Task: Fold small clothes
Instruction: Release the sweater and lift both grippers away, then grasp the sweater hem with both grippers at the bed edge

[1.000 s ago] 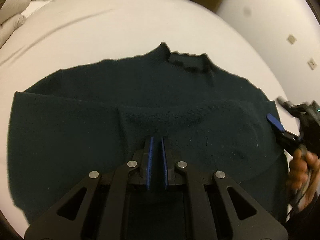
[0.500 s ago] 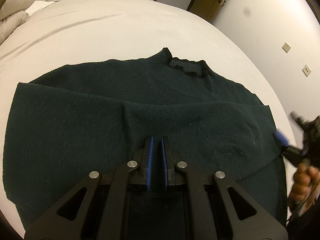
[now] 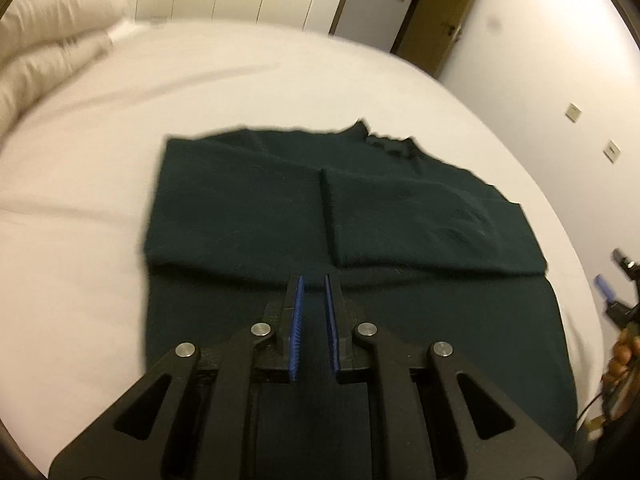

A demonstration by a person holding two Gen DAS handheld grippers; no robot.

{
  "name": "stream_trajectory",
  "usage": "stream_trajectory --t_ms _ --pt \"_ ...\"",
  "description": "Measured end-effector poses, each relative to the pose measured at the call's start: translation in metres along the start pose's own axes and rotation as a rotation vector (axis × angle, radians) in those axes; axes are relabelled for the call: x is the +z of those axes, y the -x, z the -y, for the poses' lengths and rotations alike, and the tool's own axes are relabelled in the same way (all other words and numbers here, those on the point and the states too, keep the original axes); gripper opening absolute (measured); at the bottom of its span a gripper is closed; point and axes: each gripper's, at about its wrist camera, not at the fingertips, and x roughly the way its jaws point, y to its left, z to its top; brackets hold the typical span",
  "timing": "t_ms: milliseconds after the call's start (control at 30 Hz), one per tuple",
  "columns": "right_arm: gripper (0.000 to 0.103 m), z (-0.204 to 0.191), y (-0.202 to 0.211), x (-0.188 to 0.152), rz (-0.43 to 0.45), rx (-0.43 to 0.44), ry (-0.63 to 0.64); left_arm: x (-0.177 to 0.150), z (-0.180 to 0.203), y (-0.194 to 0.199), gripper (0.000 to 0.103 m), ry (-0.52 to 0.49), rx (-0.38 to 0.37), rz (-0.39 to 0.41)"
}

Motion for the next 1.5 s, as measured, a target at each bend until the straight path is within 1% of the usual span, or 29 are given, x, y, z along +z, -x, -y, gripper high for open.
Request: stream_trajectory --t_ms 33,67,100,133,167,200,267,300,333,367,400,433,467,533,600,667,767,833,867,967,1067,1133,1167,1233,1267,1300,1367,1433,1500 --pt "0.080 -0.014 0.017 -0.006 0.035 -0.010 0.063 -0.005 0.003 0.015 0.011 -0.015 0.000 0.023" --pt "0.087 -0.027 0.036 -0.012 0.077 -0.020 0.127 -0.012 0.008 0.038 0.019 -0.038 0.010 0.065" --pt "0.099 -0.041 0.057 -0.020 0.130 -0.031 0.190 -0.016 0.012 0.055 0.026 -0.056 0.022 0.098" --pt "0.103 -0.050 0.076 -0.027 0.180 -0.035 0.231 -0.021 0.015 0.072 0.057 -0.074 0.031 0.134" --pt "0.103 -0.054 0.099 -0.030 0.236 -0.030 0.268 -0.026 0.019 0.092 0.095 -0.090 0.045 0.183" --pt "0.103 -0.062 0.118 -0.034 0.283 -0.023 0.306 -0.035 0.025 0.119 0.103 -0.108 0.070 0.267" --pt "0.103 -0.077 0.148 -0.042 0.346 -0.020 0.400 -0.050 0.034 0.160 0.103 -0.167 0.075 0.400" --pt "0.103 -0.082 0.156 -0.045 0.351 -0.027 0.434 -0.060 0.042 0.180 0.103 -0.236 0.074 0.451" --pt "0.103 -0.086 0.162 -0.046 0.344 -0.030 0.467 -0.066 0.047 0.192 0.103 -0.268 0.075 0.460" --pt "0.103 -0.092 0.169 -0.050 0.325 -0.023 0.495 -0.071 0.052 0.201 0.103 -0.303 0.071 0.448" --pt "0.103 -0.094 0.172 -0.052 0.314 -0.017 0.506 -0.076 0.055 0.207 0.103 -0.336 0.053 0.396" --pt "0.103 -0.095 0.175 -0.056 0.293 -0.015 0.518 -0.081 0.055 0.213 0.103 -0.348 0.044 0.368" --pt "0.103 -0.097 0.177 -0.063 0.259 -0.030 0.543 -0.088 0.054 0.218 0.103 -0.352 0.050 0.354" --pt "0.103 -0.102 0.176 -0.088 0.185 -0.072 0.655 -0.104 0.054 0.222 0.103 -0.394 0.069 0.330" --pt "0.103 -0.101 0.175 -0.118 0.152 -0.121 0.758 -0.123 0.056 0.219 0.103 -0.466 0.113 0.288" --pt "0.103 -0.097 0.172 -0.148 0.091 -0.149 0.859 -0.146 0.056 0.215 0.103 -0.547 0.140 0.235" --pt "0.103 -0.092 0.167 -0.182 0.042 -0.211 0.982 -0.177 0.054 0.205 0.103 -0.643 0.180 0.175" --pt "0.101 -0.089 0.165 -0.196 0.017 -0.227 1.022 -0.199 0.050 0.198 0.103 -0.694 0.194 0.128" --pt "0.101 -0.087 0.165 -0.199 -0.007 -0.214 1.014 -0.208 0.047 0.196 0.103 -0.698 0.192 0.102" --pt "0.100 -0.081 0.163 -0.198 -0.074 -0.154 0.929 -0.224 0.034 0.192 0.103 -0.641 0.152 0.036" --pt "0.100 -0.068 0.158 -0.186 -0.136 -0.125 0.812 -0.232 0.017 0.192 0.103 -0.570 0.156 0.004" --pt "0.100 -0.057 0.151 -0.178 -0.192 -0.099 0.729 -0.231 -0.001 0.192 0.103 -0.460 0.119 -0.038" --pt "0.100 -0.049 0.148 -0.172 -0.225 -0.087 0.678 -0.229 -0.012 0.192 0.103 -0.392 0.084 -0.065" --pt "0.094 -0.031 0.144 -0.160 -0.282 -0.073 0.569 -0.222 -0.037 0.187 0.103 -0.221 -0.020 -0.137" --pt "0.090 -0.023 0.143 -0.158 -0.303 -0.069 0.526 -0.220 -0.043 0.185 0.100 -0.178 -0.046 -0.155" --pt "0.086 -0.014 0.140 -0.154 -0.332 -0.061 0.469 -0.219 -0.053 0.180 0.098 -0.110 -0.082 -0.188" --pt "0.083 0.004 0.134 -0.149 -0.393 -0.055 0.371 -0.217 -0.070 0.166 0.084 -0.003 -0.130 -0.254" --pt "0.081 0.020 0.130 -0.146 -0.435 -0.044 0.283 -0.217 -0.085 0.153 0.075 0.088 -0.165 -0.294" --pt "0.079 0.036 0.127 -0.146 -0.470 -0.033 0.202 -0.218 -0.091 0.149 0.074 0.130 -0.189 -0.305"
